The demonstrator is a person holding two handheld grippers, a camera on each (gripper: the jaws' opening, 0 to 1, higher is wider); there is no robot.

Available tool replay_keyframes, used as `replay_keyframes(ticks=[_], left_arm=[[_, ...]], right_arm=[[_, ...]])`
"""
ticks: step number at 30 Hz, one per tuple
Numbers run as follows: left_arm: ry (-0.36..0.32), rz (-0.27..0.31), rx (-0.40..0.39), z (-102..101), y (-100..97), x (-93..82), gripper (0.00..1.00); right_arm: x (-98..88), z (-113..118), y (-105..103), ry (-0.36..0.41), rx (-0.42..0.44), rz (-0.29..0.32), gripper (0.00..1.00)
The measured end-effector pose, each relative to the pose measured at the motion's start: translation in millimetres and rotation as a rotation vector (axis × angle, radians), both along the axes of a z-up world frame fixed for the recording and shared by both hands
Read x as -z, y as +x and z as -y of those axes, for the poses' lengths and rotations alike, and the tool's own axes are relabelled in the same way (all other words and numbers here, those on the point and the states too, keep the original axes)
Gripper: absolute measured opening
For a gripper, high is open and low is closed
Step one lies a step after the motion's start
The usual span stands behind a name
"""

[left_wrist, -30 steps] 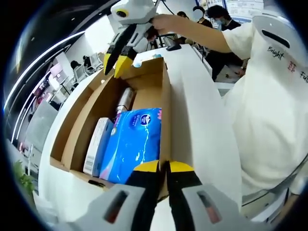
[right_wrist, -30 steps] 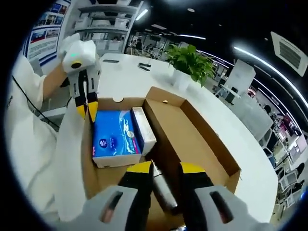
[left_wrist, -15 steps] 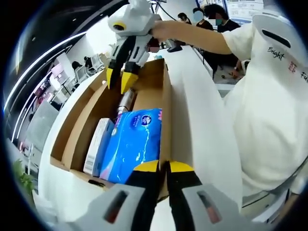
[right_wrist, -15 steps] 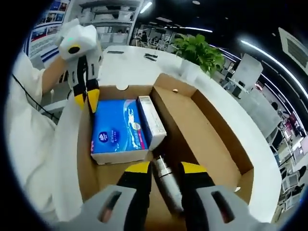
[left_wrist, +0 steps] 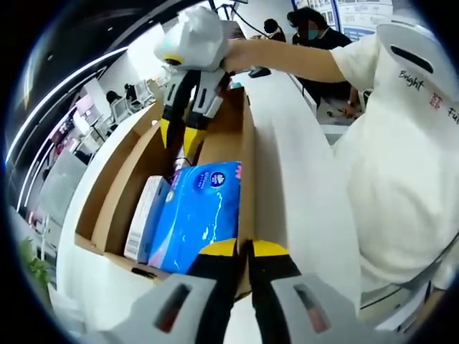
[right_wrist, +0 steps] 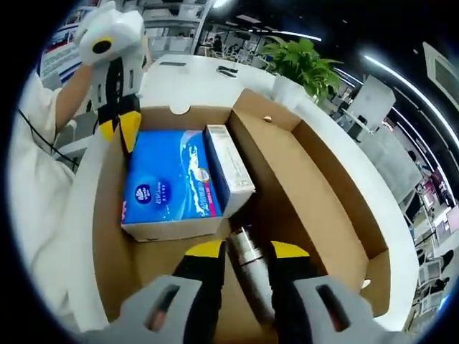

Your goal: Operate the shoe box by opening the lid, removing the specified soft item, and placing it in the target area until the item is outside and the box remains undamaged.

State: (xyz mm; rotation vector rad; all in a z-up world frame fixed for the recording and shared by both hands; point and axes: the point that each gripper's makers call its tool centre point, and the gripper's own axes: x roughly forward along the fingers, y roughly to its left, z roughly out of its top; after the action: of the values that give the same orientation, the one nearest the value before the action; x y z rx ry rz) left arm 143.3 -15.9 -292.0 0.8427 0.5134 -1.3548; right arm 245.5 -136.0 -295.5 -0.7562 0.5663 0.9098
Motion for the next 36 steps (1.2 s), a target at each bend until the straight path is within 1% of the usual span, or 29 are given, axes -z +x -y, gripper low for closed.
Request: replay_keyframes(ticks=[4,10,12,13,14,19,21,23,24,26,29,31,35,36], left_arm=[[0.002,0.001,0.000,0.0,0.0,0.1,0.05],[-0.002,0.001,0.000,0.0,0.2,0.1,0.05],[-0.003,0.002,0.001,0.0,0.3,0.1,0.05],[-0.004,0.002,0.001,0.2,0.3,0.1,0.05],[-0.005,0.003,0.001,0.2,0.4,0.0,0.05],[-0.005,0.002,0.000,0.5,0.3,0.2,0.05],[-0.005,0.004,0.001,0.6,0.2,0.2,0.05],[-0.005,0.005,0.001,0.7,0.2,0.2,0.05],[-0.005,0.005,0.000,0.7,0.2,0.2,0.05],[-0.005,0.006,0.001,0.8,0.2,0.2,0.05],[-0.005,0.007,0.001,1.1,0.1,0.1,0.05],[-0.006,0.008,0.001,1.1,0.2,0.0,0.05],[-0.007,0.007,0.002,1.3,0.2,-0.1,0.05],[-0.006,0.006,0.002,1.3,0.2,-0.1,0.05]], right_arm=[[7.3,-0.8,-0.4,-0.044,-0.004,0.007,0.23],[20.3,1.5,2.5,-0.072,-0.013,-0.001,0.24],[26.1,3.8,3.0,-0.073,0.011,-0.037,0.21],[27.0,4.0,2.6,-0.075,0.007,-0.041,0.21],[24.2,1.5,4.1,-0.062,-0.004,-0.021,0.21],[23.3,2.7,2.2,-0.071,0.003,-0.032,0.21],[22.7,2.8,1.2,-0.087,-0.003,-0.028,0.21],[19.6,3.9,8.0,-0.106,0.004,0.006,0.21],[20.5,2.4,8.6,-0.113,0.005,0.009,0.22],[24.4,3.2,14.2,-0.132,0.003,-0.008,0.22],[25.7,3.8,15.5,-0.142,0.007,-0.002,0.21],[25.9,6.0,15.6,-0.151,0.025,0.004,0.20],[24.8,8.0,6.8,-0.169,0.017,-0.026,0.19],[23.4,9.0,10.6,-0.168,0.029,-0.041,0.19]])
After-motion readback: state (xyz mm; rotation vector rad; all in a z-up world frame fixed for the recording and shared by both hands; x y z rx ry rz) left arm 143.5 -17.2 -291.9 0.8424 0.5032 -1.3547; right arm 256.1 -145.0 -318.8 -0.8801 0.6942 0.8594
